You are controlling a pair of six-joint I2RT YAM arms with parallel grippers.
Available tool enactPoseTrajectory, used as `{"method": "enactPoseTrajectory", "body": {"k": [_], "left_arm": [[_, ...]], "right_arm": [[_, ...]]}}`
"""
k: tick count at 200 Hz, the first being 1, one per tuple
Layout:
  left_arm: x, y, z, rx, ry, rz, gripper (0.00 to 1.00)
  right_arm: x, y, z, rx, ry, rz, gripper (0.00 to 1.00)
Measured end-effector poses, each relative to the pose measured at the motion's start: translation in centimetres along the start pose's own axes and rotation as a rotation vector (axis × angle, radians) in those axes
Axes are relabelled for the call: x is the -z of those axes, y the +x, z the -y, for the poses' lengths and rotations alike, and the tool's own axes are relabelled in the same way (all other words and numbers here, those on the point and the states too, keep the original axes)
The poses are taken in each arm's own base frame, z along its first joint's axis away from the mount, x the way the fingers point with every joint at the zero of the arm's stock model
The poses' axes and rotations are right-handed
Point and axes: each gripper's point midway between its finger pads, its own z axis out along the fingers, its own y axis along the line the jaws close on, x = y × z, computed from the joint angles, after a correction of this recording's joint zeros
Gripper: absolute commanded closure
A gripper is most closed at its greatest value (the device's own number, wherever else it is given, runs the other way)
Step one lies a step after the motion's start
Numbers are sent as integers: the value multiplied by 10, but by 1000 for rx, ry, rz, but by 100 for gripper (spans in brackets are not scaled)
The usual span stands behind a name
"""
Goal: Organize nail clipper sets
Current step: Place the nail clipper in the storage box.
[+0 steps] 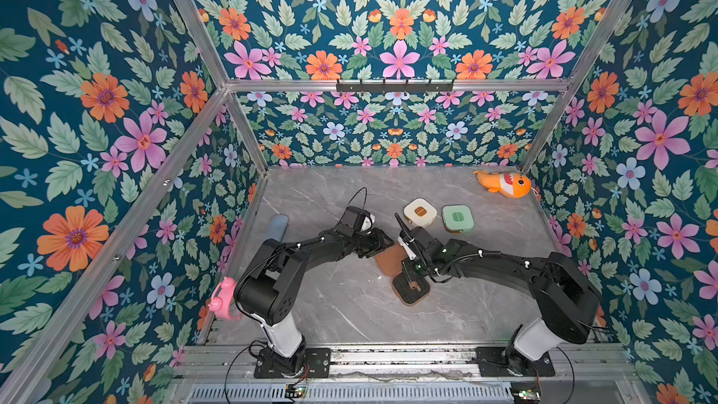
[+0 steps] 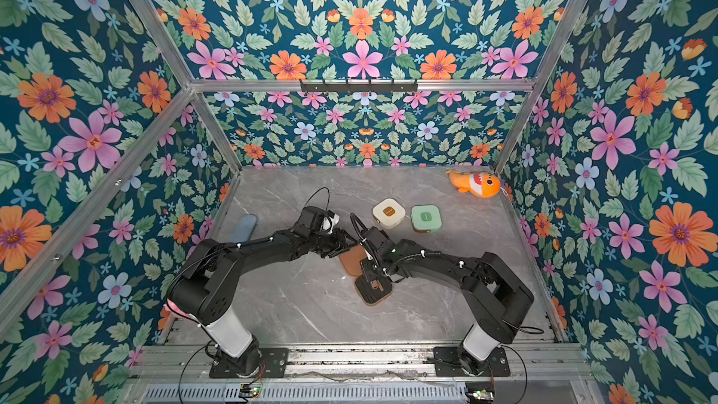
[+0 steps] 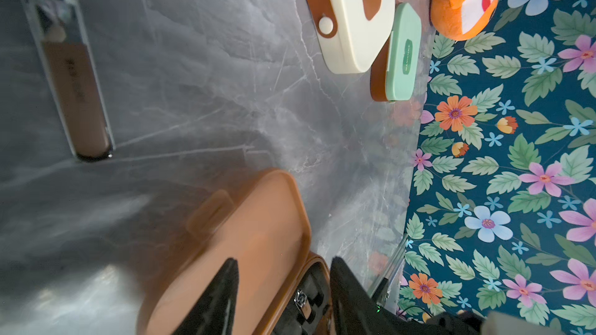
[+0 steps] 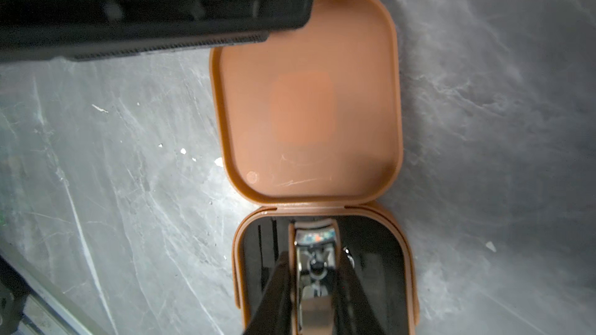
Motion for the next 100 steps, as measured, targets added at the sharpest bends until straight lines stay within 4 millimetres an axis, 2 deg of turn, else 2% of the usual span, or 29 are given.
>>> {"method": "enactPoseTrajectory", "body": {"k": [63,100], "left_arm": [[-4,2,-7,8,-12,-7,51],[-7,5,-12,17,-20,-13,52]], "right_arm": [[-7,7,-11,40,-20,-23,94],[-18,13,-9,46,-7,-51,95]]}}
